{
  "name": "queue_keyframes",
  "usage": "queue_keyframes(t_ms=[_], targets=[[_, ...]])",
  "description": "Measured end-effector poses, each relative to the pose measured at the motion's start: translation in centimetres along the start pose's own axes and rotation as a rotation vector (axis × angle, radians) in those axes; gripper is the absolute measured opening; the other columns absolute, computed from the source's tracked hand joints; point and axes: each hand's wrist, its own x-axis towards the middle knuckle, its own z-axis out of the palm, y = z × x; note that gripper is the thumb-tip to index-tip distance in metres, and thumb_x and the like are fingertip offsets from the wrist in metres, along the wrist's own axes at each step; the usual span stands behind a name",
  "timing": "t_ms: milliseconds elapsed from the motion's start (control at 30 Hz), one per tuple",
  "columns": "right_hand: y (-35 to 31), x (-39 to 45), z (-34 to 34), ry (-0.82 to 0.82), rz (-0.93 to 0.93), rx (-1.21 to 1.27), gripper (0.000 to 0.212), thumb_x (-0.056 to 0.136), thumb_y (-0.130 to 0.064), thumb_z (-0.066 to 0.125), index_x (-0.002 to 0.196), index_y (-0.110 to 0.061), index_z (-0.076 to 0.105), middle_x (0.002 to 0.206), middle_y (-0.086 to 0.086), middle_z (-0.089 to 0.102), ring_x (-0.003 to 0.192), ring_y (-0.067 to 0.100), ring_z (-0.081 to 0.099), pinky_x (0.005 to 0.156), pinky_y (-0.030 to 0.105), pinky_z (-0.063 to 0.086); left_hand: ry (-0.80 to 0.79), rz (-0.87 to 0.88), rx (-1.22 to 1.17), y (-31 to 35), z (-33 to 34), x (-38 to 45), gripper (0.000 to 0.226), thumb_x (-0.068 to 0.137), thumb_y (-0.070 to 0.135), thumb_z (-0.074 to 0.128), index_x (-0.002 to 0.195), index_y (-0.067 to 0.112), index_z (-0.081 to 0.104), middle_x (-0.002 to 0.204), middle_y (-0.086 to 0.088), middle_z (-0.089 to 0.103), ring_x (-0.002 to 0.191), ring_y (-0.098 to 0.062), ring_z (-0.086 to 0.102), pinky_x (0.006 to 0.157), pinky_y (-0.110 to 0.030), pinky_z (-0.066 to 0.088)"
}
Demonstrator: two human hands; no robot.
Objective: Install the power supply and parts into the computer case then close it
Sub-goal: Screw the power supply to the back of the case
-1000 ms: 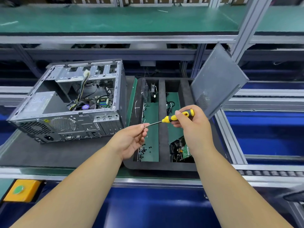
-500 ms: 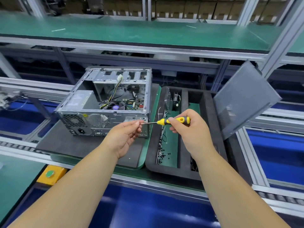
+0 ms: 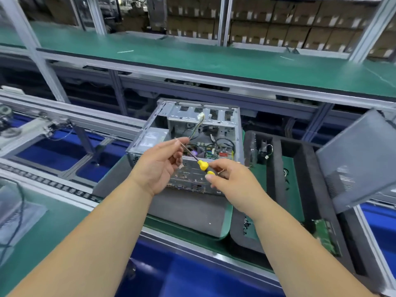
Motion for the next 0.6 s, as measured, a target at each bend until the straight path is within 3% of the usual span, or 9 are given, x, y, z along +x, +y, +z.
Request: queue_keyframes(t_ms=[100,167,300,400,533,600], targets=[[-0.9,1.8,2.8,0.029,-0.001,0.016,0.012,0.096,-0.023,0.06,0.097,-0.035,0.063,0.083,-0.011,0.066,0.072,0.005,0.064,0.077,0.033,0.053,-0.016,0.003,0.048,1.4,-2.9,0.7,0.025,0.087,0.019,0.062,0.108,0.011,0.072,0.082,0.005,0.063,0.071,-0.003,0.055,0.066,-0.013,0.046],[-1.2,3.1,4.7,0.074,0.03,-0.01,0.008,0.099,-0.024,0.054,0.103,-0.03,0.06,0.088,-0.005,0.065,0.07,0.001,0.062,0.073,0.034,0.053,0.065,0.033,0.156,2.2,-5.5,1.3,0.02,0.093,0.014,0.059,0.108,0.017,0.072,0.086,0.004,0.067,0.076,-0.006,0.057,0.072,-0.016,0.046],[-1.2,6.0,8.3,0.139,0.154,-0.085,0.012,0.104,-0.028,0.042,0.112,-0.028,0.051,0.103,0.003,0.062,0.064,-0.008,0.056,0.057,0.025,0.042,0.32,0.091,0.66,3.5,-11.6,2.8,0.023,0.091,0.023,0.063,0.111,0.034,0.067,0.107,0.006,0.063,0.098,-0.01,0.06,0.087,-0.026,0.046],[-0.9,7.7,10.4,0.169,0.273,-0.147,0.025,0.105,-0.029,0.038,0.127,-0.023,0.048,0.105,0.004,0.063,0.067,-0.002,0.053,0.054,0.023,0.037,0.239,0.007,0.945,3.8,-15.1,4.0,0.036,0.094,0.029,0.058,0.13,0.036,0.057,0.132,0.004,0.055,0.113,-0.011,0.055,0.095,-0.031,0.045],[-0.8,8.9,12.5,0.268,0.349,-0.165,0.021,0.105,-0.031,0.037,0.122,-0.025,0.047,0.094,0.001,0.061,0.077,0.013,0.058,0.054,0.027,0.037,0.078,-0.068,1.041,3.6,-17.7,4.5,0.037,0.1,0.032,0.044,0.134,0.045,0.05,0.133,0.017,0.051,0.101,0.0,0.048,0.069,-0.011,0.036],[-0.9,9.0,13.0,0.303,0.351,-0.197,0.015,0.105,-0.031,0.036,0.116,-0.027,0.046,0.093,0.0,0.057,0.078,0.018,0.057,0.057,0.03,0.04,0.053,-0.032,1.097,3.6,-18.3,4.5,0.038,0.101,0.032,0.041,0.134,0.047,0.05,0.135,0.015,0.051,0.095,0.001,0.048,0.063,-0.008,0.034]])
